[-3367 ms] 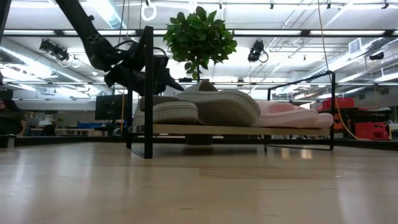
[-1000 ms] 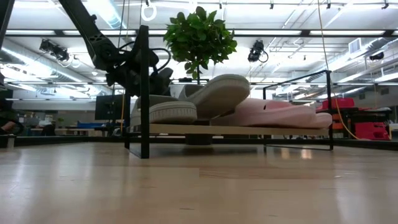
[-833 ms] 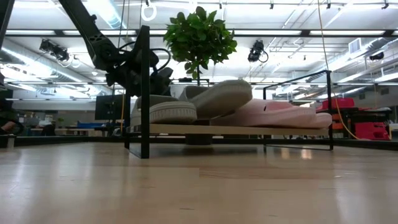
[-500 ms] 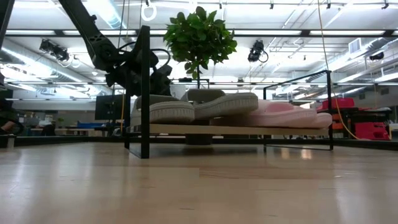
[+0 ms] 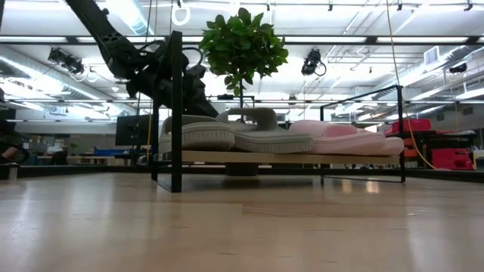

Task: Pick and place slides into the shelf
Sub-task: Put the gray slipper on the shelf

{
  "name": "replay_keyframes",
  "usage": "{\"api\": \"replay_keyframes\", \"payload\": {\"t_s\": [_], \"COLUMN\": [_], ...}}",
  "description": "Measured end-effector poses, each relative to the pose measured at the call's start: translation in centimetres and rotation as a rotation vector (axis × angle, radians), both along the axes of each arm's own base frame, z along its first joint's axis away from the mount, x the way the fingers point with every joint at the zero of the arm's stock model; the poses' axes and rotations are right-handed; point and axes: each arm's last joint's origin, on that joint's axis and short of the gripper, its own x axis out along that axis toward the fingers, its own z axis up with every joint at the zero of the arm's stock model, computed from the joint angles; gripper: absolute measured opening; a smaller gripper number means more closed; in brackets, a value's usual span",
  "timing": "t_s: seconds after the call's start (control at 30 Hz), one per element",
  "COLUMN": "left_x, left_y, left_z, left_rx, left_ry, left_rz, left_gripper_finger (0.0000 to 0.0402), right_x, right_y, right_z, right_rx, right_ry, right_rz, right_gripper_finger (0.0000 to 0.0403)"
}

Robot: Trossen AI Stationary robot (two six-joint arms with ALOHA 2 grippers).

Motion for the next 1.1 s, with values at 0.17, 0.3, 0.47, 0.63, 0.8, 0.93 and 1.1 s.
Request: {"api": "replay_keyframes", "payload": {"t_s": [0.17, 0.3, 0.47, 0.63, 0.8, 0.93, 1.1], "left_x": [-0.3, -0.4, -0.3, -0.3, -0.3, -0.5, -0.6], "left_y": [-0.3, -0.3, -0.4, -0.4, -0.4, -0.3, -0.4], "left_z": [0.7, 0.8, 0.8, 0.8, 0.8, 0.5, 0.3], "left_rx": [-0.001, -0.001, -0.009, 0.000, 0.023, 0.056, 0.049], "left_ry": [0.004, 0.000, -0.005, -0.006, -0.005, 0.033, 0.051], "left_rz": [0.000, -0.005, -0.027, -0.035, -0.045, -0.027, -0.030], "left_gripper_finger": [0.0093, 0.0103, 0.0111, 0.0109, 0.0098, 0.0082, 0.0062], "right_x": [0.2, 0.3, 0.6, 1.1, 1.5, 1.7, 1.8], "right_y": [-0.2, -0.7, -1.6, -2.5, -2.8, -2.8, -2.8], "right_z": [-0.8, -0.7, -0.9, -1.5, -2.0, -2.1, -2.2], "right_rx": [-0.073, -0.113, -0.128, -0.141, -0.133, -0.132, -0.131], "right_ry": [-0.015, -0.029, -0.023, 0.001, 0.024, 0.021, 0.022], "right_rz": [-0.050, -0.093, -0.138, -0.182, -0.201, -0.199, -0.199], "right_gripper_finger": [0.0158, 0.0158, 0.0158, 0.0158, 0.0158, 0.0158, 0.0158]}}
